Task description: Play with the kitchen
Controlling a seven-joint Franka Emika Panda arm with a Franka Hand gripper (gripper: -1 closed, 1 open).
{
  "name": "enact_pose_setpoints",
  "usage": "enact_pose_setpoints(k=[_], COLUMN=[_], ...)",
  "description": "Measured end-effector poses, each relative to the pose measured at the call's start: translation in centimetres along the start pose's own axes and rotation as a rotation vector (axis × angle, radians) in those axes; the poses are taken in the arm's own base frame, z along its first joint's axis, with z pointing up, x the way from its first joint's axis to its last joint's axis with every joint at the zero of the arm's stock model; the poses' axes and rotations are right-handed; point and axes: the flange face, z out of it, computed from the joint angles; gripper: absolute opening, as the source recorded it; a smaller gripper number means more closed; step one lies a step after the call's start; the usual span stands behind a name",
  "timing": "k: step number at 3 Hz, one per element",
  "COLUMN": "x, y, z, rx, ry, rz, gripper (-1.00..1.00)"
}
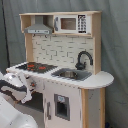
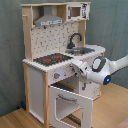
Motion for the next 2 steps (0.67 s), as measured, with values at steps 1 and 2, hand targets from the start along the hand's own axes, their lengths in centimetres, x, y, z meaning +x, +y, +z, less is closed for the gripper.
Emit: enact_pose_setpoints(k=[1,2], x=[1.3,0.2], y=[0.1,-1.6], z=[-1.2,-3.4], rx=[-0.027,-0.033], ry=[0.032,0.043], rz=[0.089,0.066], gripper=[1.0,1.0])
